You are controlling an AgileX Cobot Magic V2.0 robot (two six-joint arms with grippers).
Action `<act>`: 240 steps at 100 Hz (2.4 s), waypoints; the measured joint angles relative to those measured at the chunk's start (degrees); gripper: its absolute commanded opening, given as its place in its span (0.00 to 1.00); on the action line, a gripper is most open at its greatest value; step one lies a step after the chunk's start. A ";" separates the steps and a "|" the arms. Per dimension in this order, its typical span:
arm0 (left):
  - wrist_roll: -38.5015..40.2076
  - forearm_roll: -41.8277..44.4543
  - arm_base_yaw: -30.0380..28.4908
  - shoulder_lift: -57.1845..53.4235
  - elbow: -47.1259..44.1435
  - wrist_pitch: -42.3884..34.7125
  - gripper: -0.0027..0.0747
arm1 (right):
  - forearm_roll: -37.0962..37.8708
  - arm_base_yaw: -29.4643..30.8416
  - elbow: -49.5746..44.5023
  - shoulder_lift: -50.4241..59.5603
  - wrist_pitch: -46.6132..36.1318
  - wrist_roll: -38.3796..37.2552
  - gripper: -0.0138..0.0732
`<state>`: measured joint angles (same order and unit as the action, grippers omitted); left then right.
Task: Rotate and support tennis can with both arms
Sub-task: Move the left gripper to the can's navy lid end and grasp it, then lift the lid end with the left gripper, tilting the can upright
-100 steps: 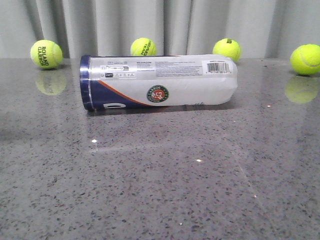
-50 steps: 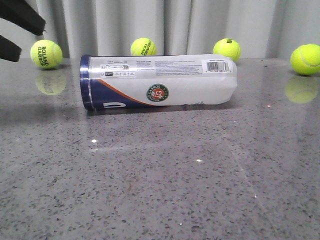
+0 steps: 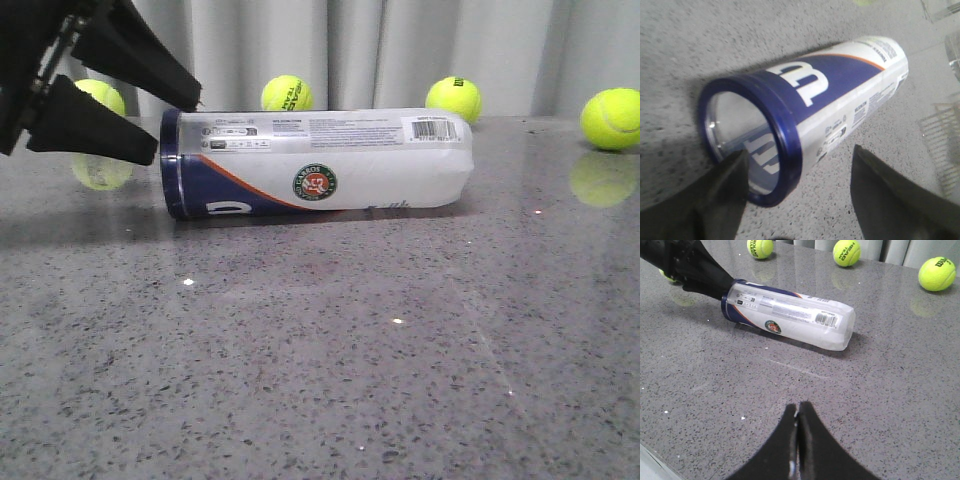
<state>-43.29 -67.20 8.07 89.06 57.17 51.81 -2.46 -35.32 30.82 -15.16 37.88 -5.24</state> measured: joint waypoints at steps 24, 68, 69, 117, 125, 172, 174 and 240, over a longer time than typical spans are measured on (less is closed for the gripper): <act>-4.19 -8.33 0.51 3.72 0.12 1.09 0.59 | 0.00 0.00 0.00 0.00 0.00 0.00 0.08; -9.80 -15.33 3.20 6.52 0.34 2.35 0.57 | 0.00 0.00 0.00 0.00 0.00 0.00 0.08; -9.90 -15.33 3.19 6.52 0.34 2.35 0.57 | 0.00 0.00 0.00 0.00 0.00 0.00 0.08; -10.08 -17.37 3.22 6.52 0.55 4.28 0.01 | 0.00 0.00 0.00 0.00 0.00 0.00 0.08; -10.08 -18.10 3.32 6.52 0.65 4.75 0.01 | 0.00 0.00 0.00 0.00 0.00 0.00 0.08; -13.04 -17.73 3.32 3.21 2.06 7.20 0.01 | 0.00 0.00 0.00 0.00 0.00 0.00 0.08; -13.04 -17.10 3.32 2.58 2.49 7.07 0.01 | 0.00 0.00 0.00 0.00 0.00 0.00 0.08; 13.25 27.06 3.44 -5.27 32.63 19.13 0.01 | 0.00 0.00 0.00 0.00 0.00 0.00 0.08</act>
<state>-30.03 -40.14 11.52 83.79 89.80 70.94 -2.46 -35.32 30.82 -15.16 37.88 -5.24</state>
